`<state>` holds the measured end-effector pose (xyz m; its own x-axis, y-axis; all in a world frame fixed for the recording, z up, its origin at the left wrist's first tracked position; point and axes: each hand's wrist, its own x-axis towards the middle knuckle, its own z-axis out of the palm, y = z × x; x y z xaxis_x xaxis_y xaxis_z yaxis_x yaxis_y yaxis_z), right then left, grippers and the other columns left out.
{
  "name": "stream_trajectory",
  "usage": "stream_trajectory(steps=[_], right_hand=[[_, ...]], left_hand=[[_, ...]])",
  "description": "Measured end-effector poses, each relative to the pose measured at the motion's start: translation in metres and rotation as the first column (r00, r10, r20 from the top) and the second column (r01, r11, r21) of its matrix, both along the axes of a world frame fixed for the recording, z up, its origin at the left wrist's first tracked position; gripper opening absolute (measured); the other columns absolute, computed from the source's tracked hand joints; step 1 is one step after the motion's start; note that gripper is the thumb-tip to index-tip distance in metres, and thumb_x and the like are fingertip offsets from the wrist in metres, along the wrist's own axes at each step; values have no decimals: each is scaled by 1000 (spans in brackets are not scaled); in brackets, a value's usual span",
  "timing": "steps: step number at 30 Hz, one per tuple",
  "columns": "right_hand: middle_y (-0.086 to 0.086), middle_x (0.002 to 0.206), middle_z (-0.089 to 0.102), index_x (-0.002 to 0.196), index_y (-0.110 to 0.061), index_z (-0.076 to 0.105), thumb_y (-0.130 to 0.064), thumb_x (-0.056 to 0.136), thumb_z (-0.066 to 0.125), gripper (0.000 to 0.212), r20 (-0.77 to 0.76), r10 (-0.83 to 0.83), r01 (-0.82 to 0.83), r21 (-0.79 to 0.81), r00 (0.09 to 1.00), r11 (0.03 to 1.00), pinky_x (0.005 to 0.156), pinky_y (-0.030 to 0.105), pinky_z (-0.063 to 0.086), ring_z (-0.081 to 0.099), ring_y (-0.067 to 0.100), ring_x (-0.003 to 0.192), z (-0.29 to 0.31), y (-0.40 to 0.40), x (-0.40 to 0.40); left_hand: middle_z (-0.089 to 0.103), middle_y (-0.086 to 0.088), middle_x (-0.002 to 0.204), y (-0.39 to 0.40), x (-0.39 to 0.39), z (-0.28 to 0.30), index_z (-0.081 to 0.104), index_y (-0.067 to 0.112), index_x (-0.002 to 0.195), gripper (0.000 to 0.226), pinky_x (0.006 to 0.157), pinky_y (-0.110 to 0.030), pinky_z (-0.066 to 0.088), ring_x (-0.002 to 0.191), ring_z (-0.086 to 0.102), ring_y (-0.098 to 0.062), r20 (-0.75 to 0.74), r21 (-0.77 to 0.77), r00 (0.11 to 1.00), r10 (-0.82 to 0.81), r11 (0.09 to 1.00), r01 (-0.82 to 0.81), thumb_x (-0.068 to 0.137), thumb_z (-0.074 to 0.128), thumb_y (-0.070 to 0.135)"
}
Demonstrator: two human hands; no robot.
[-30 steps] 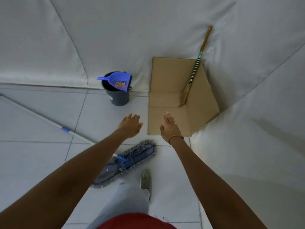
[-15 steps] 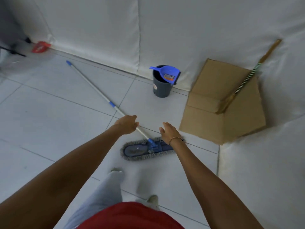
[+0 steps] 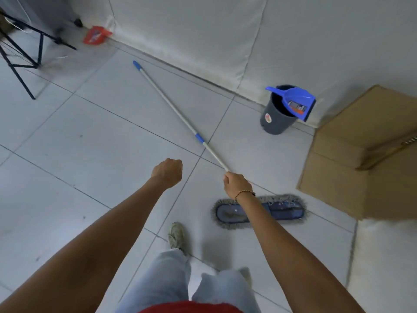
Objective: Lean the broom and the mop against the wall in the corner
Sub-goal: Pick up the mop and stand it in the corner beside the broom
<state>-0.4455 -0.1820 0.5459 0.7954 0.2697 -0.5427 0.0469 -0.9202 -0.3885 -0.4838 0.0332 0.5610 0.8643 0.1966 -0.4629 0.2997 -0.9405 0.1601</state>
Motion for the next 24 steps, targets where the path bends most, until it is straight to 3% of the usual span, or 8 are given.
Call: stream_trajectory(steps=[7, 15, 19, 21, 24], right_hand=[[17, 115, 64, 117, -11, 57, -14, 96, 37, 30, -22, -59, 58, -24, 998, 998, 82, 38, 52, 61, 34, 102, -12, 65, 59], [18, 107, 65, 111, -10, 59, -18, 99, 32, 30, -14, -89, 89, -4, 996, 996, 65, 31, 40, 53, 26, 81, -39, 110, 177], [19, 104, 66, 109, -8, 58, -11, 96, 36, 26, -57, -68, 66, -40, 996, 997, 64, 30, 41, 56, 28, 79, -56, 135, 247], [17, 104, 65, 109, -8, 59, -6, 93, 40, 25, -86, -69, 64, -65, 994, 996, 65, 30, 43, 59, 30, 82, -63, 143, 274], [16, 104, 66, 109, -9, 59, -4, 91, 43, 25, -115, -82, 73, -77, 990, 994, 64, 29, 43, 58, 26, 79, -73, 156, 309]], left_hand=[[65, -19, 102, 64, 78, 1, 62, 6, 101, 29, 76, -38, 51, 91, 63, -38, 20, -84, 1000, -10, 996, 12, 88, 36, 6], [68, -20, 109, 106, 217, -25, 64, 3, 107, 32, 87, -41, 55, 95, 64, -34, 33, -174, 998, -45, 984, 50, 90, 37, 5], [68, -18, 114, 141, 293, -50, 64, -3, 102, 29, 98, -37, 46, 105, 61, -32, -7, -195, 999, -54, 979, 51, 92, 37, 3], [65, -17, 107, 158, 320, -61, 58, 4, 88, 20, 96, -35, 42, 99, 61, -30, -56, -195, 995, -88, 978, 76, 91, 38, 2], [59, -13, 99, 176, 357, -80, 56, 8, 82, 20, 85, -31, 39, 88, 53, -26, -123, -224, 988, -93, 972, 63, 89, 38, 3]])
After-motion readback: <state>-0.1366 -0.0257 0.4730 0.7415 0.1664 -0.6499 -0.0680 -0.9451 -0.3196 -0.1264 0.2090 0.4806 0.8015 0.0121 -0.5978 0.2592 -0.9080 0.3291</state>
